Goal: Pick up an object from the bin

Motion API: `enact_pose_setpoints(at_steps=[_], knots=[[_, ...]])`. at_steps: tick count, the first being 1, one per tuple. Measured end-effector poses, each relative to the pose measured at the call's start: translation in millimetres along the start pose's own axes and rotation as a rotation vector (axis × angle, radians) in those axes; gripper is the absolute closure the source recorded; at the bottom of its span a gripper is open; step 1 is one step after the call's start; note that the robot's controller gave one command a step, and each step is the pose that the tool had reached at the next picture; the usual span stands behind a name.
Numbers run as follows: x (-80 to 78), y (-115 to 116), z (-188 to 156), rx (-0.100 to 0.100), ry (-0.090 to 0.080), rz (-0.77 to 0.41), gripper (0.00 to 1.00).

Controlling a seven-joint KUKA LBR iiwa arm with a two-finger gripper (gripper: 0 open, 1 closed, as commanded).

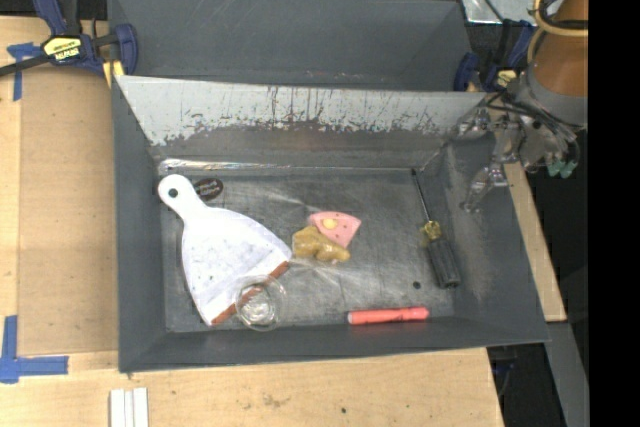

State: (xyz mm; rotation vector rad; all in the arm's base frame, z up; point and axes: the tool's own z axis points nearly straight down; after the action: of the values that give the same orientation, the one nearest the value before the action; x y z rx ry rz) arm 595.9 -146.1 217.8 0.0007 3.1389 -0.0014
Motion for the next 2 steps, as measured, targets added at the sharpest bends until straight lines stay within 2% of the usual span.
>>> enact_pose_setpoints(at_steps=[1,2], knots=[[3.7,-3.9,45.7,0.001,-0.003,-0.163,0.0],[20.0,-3.9,59.1,-0.001,0.001,-0.558,0.0]])
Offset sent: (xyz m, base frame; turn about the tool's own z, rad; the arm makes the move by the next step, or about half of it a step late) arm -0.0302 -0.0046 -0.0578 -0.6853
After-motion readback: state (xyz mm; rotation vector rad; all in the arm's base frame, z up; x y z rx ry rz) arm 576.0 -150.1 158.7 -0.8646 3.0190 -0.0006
